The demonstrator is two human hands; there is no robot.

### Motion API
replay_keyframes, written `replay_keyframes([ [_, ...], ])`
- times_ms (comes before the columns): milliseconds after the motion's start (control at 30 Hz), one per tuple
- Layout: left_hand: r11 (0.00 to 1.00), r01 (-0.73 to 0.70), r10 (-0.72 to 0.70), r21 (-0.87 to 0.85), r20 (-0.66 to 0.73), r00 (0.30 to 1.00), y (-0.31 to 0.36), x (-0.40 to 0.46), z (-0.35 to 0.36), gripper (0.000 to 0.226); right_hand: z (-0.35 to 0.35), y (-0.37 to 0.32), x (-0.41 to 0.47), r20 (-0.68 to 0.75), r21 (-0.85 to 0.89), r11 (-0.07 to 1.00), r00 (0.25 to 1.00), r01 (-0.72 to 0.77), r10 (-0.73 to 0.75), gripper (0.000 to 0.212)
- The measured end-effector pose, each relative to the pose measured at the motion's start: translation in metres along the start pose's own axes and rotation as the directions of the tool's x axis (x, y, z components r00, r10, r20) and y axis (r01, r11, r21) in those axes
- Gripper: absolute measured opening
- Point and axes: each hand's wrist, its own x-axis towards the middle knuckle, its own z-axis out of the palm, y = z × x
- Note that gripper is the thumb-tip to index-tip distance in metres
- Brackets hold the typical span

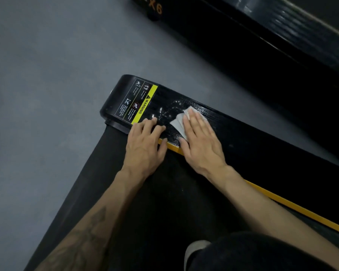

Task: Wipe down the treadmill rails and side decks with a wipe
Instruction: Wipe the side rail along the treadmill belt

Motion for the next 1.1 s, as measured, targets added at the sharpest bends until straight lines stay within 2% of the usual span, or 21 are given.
replay_keyframes([
  [100,1.000,-0.005,0.005,0.000,-0.004,1.000,-0.001,0.001,0.001,0.037,0.002,-0.018,0.007,0.004,0.024,1.000,1.000,0.005,-0.005,0.075],
  [200,1.000,-0.009,0.009,-0.002,0.016,1.000,-0.003,0.000,0.003,0.039,0.002,-0.007,-0.015,0.031,0.029,0.989,0.989,0.143,-0.144,0.071],
  [267,1.000,0.008,-0.008,-0.002,0.045,0.999,-0.003,0.001,0.002,0.042,0.001,0.010,-0.026,0.032,-0.008,0.982,0.982,0.187,-0.187,0.069],
  [367,1.000,0.028,-0.027,-0.008,0.070,0.997,-0.002,0.002,0.001,0.044,-0.001,0.021,-0.021,0.027,-0.025,0.995,0.995,0.099,-0.099,0.070],
  [533,0.999,0.033,-0.032,-0.016,0.043,0.999,-0.002,-0.001,0.006,0.042,-0.002,-0.016,0.020,0.017,0.050,0.997,0.998,-0.060,0.060,0.077],
  [600,0.999,0.031,-0.030,-0.029,0.033,0.999,-0.002,-0.001,0.007,0.041,-0.001,-0.022,0.018,0.020,0.041,0.999,1.000,-0.016,0.016,0.078],
  [700,0.999,0.037,-0.036,-0.022,0.053,0.998,-0.001,-0.001,0.005,0.042,0.000,-0.003,-0.008,0.036,0.055,0.985,0.985,0.164,-0.166,0.071],
  [767,0.999,0.043,-0.042,-0.023,0.058,0.997,0.000,-0.001,0.003,0.043,0.001,0.019,-0.021,0.052,0.010,0.972,0.970,0.236,-0.236,0.069],
  [833,0.998,0.051,-0.049,-0.027,0.071,0.996,0.001,0.000,0.002,0.044,-0.001,0.034,-0.019,0.042,-0.025,0.978,0.977,0.208,-0.207,0.068],
  [1000,0.998,0.058,-0.057,-0.016,0.082,0.995,0.002,0.001,0.000,0.045,-0.006,0.015,0.022,-0.009,-0.015,1.000,1.000,-0.008,0.008,0.071],
  [1100,0.998,0.055,-0.053,-0.025,0.062,0.997,0.002,-0.001,0.003,0.044,-0.001,-0.004,0.029,-0.009,-0.008,0.999,0.999,-0.037,0.037,0.071],
])
